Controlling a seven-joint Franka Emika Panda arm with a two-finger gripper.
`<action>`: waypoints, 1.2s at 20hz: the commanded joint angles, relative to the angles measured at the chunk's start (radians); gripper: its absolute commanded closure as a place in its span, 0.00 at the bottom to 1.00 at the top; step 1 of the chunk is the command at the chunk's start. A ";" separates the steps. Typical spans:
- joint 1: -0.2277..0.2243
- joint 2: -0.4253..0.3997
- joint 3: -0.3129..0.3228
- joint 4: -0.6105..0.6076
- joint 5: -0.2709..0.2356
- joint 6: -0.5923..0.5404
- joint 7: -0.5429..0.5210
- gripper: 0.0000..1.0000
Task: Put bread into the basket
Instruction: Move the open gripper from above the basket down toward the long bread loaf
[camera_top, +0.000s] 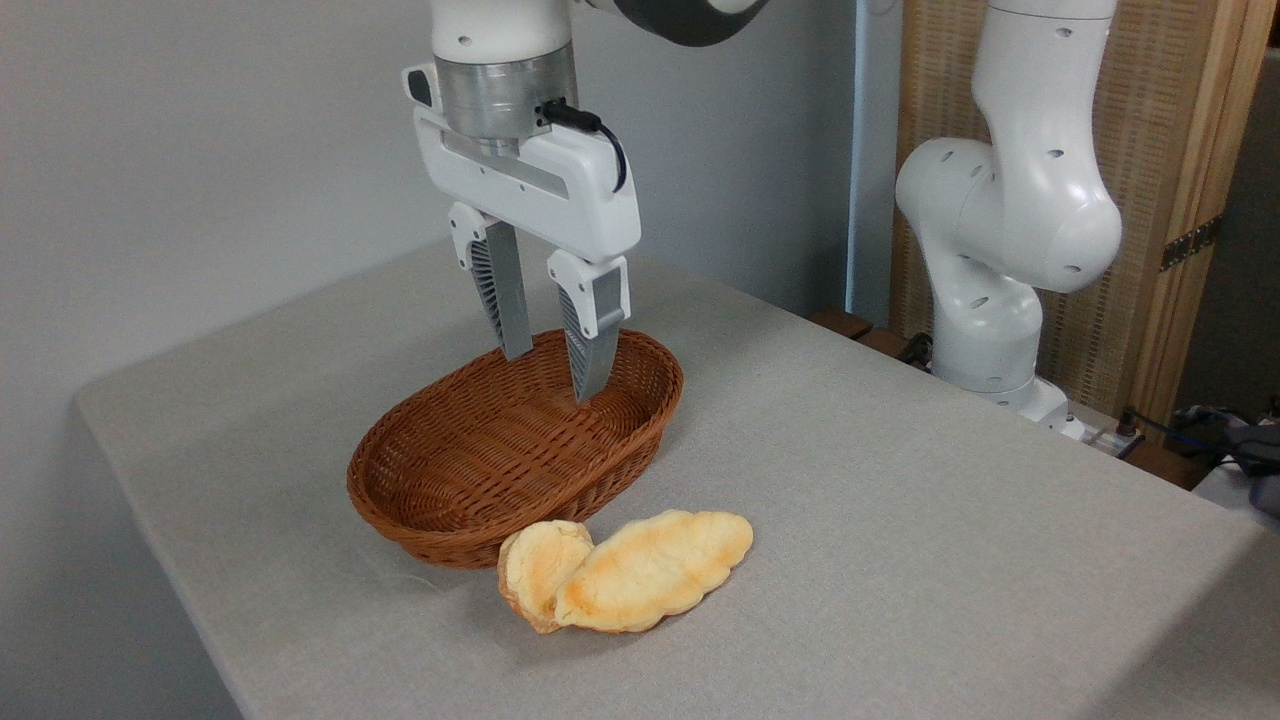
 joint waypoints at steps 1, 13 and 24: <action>0.001 -0.011 0.001 0.001 -0.003 -0.005 -0.011 0.00; 0.002 -0.015 0.006 -0.001 -0.003 -0.003 0.003 0.00; 0.006 -0.017 0.092 -0.016 0.002 -0.001 0.235 0.00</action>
